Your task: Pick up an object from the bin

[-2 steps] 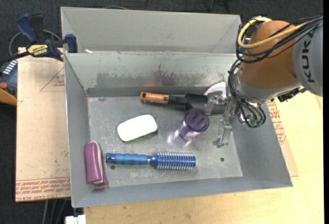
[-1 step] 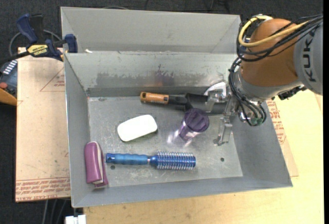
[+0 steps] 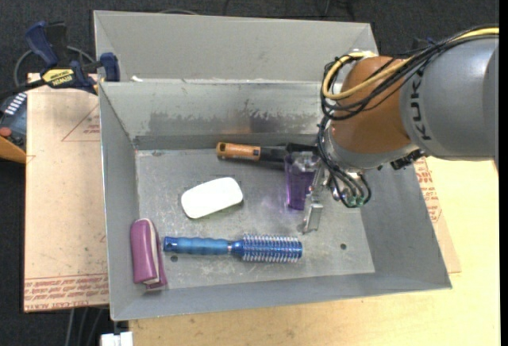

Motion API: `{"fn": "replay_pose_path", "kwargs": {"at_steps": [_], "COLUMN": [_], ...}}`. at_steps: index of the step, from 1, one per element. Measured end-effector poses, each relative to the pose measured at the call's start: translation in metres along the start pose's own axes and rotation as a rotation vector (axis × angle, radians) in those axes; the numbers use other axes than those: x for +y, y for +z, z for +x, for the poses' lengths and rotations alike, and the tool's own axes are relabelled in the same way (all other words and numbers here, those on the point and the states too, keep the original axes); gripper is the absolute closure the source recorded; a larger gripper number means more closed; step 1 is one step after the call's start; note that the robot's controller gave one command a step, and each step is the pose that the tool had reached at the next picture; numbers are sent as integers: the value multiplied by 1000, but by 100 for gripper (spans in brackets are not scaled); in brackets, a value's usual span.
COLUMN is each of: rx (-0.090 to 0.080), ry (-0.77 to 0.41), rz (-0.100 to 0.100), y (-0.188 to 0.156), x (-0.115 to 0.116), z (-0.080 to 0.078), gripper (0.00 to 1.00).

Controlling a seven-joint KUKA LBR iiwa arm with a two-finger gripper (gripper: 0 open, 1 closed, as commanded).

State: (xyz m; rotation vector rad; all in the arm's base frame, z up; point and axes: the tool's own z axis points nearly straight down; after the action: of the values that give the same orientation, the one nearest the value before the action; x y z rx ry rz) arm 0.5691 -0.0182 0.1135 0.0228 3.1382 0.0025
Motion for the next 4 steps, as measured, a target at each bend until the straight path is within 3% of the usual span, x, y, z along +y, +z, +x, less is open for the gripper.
{"fn": "replay_pose_path", "kwargs": {"at_steps": [1, 2, 3, 4], "rx": [5, 5, -8, -25], "ry": [4, 4, -138, -213], "rz": [0, 0, 3, -5], "y": [-8, -8, 19, 25], "x": [-3, -3, 43, 44], "z": [2, 2, -48, -58], "gripper": [100, 100, 100, 100]}}
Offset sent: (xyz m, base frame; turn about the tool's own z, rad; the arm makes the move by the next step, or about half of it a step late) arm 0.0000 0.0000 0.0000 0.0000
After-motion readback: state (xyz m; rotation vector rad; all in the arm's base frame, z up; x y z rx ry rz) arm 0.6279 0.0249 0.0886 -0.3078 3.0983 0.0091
